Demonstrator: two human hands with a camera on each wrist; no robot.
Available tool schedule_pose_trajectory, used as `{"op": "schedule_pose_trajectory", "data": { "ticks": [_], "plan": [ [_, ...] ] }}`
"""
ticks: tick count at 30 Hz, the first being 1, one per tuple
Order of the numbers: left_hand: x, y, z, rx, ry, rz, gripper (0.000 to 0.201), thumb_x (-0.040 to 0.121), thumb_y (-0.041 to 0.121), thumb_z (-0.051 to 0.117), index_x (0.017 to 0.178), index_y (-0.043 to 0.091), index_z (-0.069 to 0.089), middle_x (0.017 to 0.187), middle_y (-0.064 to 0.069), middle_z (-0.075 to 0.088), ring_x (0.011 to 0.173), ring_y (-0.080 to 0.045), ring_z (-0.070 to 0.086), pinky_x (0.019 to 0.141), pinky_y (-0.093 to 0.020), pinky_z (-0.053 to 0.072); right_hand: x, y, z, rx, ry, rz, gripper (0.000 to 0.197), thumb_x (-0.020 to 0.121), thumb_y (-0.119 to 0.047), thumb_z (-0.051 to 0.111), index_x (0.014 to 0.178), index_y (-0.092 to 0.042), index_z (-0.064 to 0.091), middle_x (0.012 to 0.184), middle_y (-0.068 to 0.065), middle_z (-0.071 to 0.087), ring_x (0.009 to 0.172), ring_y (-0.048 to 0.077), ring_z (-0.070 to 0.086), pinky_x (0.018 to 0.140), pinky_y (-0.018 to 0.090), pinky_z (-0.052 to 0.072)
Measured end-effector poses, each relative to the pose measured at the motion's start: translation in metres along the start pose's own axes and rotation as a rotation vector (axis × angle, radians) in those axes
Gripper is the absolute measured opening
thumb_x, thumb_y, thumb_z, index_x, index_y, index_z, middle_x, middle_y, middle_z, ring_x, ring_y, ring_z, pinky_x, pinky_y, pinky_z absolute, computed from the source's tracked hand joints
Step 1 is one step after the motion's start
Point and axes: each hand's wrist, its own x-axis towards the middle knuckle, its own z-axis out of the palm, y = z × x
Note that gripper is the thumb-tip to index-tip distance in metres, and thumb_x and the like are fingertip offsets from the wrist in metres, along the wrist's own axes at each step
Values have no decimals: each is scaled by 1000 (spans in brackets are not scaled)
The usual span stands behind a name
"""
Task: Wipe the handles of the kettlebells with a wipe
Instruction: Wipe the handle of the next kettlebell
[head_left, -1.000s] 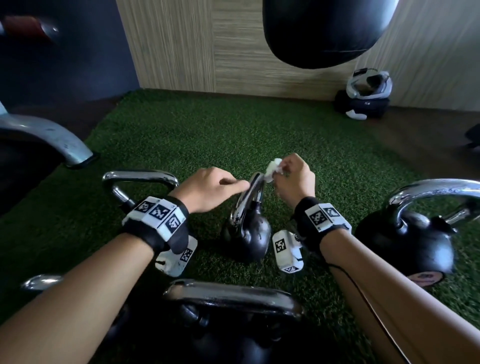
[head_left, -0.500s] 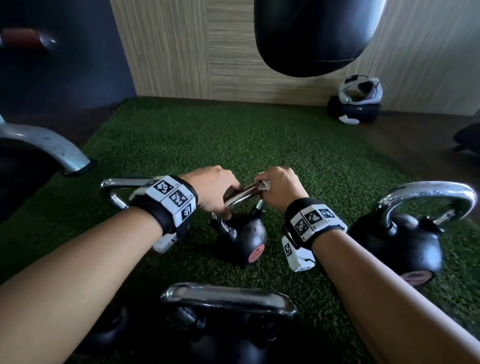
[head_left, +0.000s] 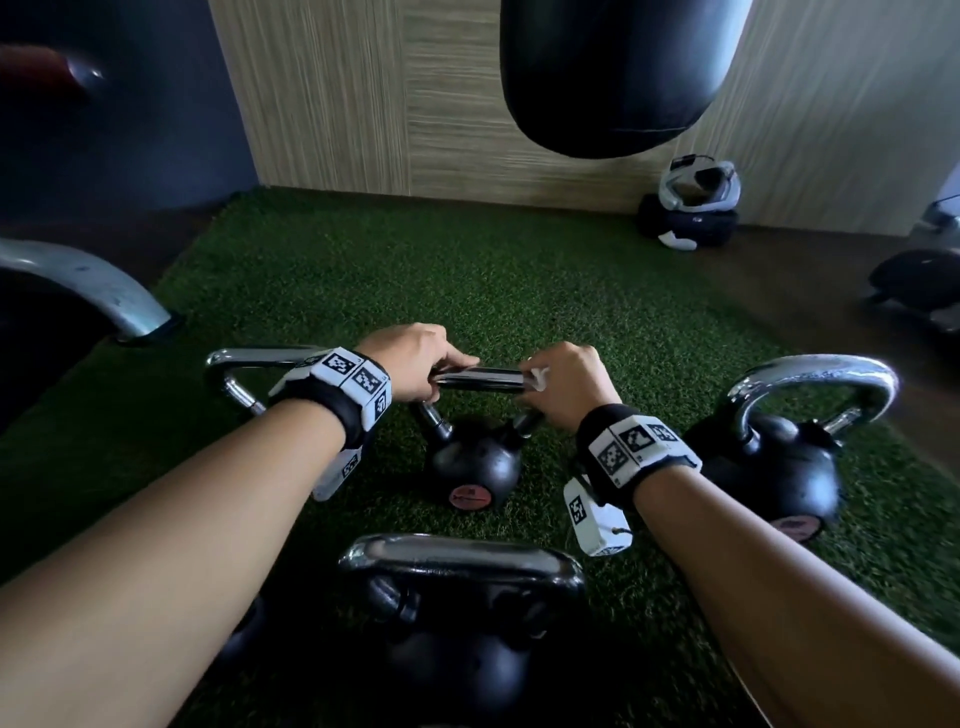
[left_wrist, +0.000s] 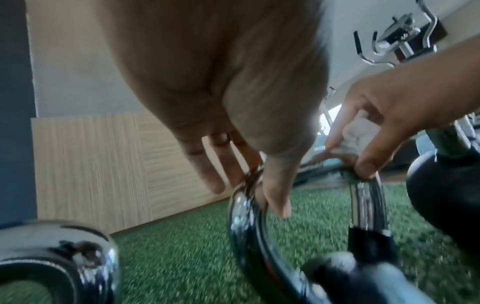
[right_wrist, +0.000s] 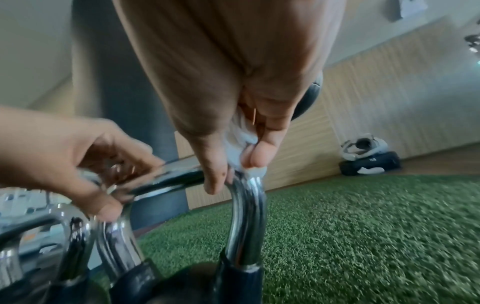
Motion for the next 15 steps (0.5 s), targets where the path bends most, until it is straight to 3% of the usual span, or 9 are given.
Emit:
{"op": "schedule_pose_trajectory", "data": {
  "ticks": [3, 6, 7, 10, 13, 15],
  "plan": [
    [-31, 1, -7, -53, 59, -55, 55, 95, 28, 65, 144, 51, 52, 132, 7, 60, 107, -18, 61, 79, -30, 48, -20, 0, -21, 38, -50, 5, 38, 83, -11, 78, 120, -21, 76, 121, 3, 72, 93, 9, 58, 58, -1, 35],
    [-77, -7, -7, -340, 139, -137, 52, 92, 8, 56, 124, 47, 70, 122, 6, 71, 77, -10, 60, 65, -21, 45, -55, -10, -38, 164, -77, -3, 39, 83, -13, 77, 119, -27, 74, 126, -1, 70, 99, 9, 64, 64, 7, 41],
    [-94, -11, -2, -426, 130, -172, 51, 91, 5, 55, 113, 47, 74, 119, 8, 74, 80, -9, 62, 67, -21, 46, -70, -16, -42, 196, -108, -20, 40, 84, -14, 77, 121, -29, 73, 126, -4, 69, 99, 9, 66, 65, 11, 45],
    [-135, -20, 13, -598, 15, -285, 39, 86, 14, 55, 85, 48, 75, 110, 15, 76, 101, -12, 69, 93, -29, 53, -114, -37, -49, 217, -142, -100, 45, 82, -16, 78, 123, -32, 69, 116, -12, 70, 94, 2, 66, 76, 18, 49],
    [-158, -23, 39, -738, -89, -317, 40, 91, 5, 50, 86, 35, 76, 104, 7, 76, 95, -14, 71, 85, -28, 54, -149, -54, -54, 241, -137, -112, 47, 77, -19, 83, 119, -35, 69, 101, -14, 74, 82, -6, 66, 77, 16, 52],
    [-167, -21, 58, -772, -164, -309, 37, 93, 0, 52, 93, 32, 73, 106, 2, 75, 100, -18, 72, 86, -28, 53, -165, -67, -62, 214, -149, -95, 46, 75, -18, 85, 117, -33, 71, 99, -13, 75, 80, -10, 65, 77, 12, 51]
  ]
}}
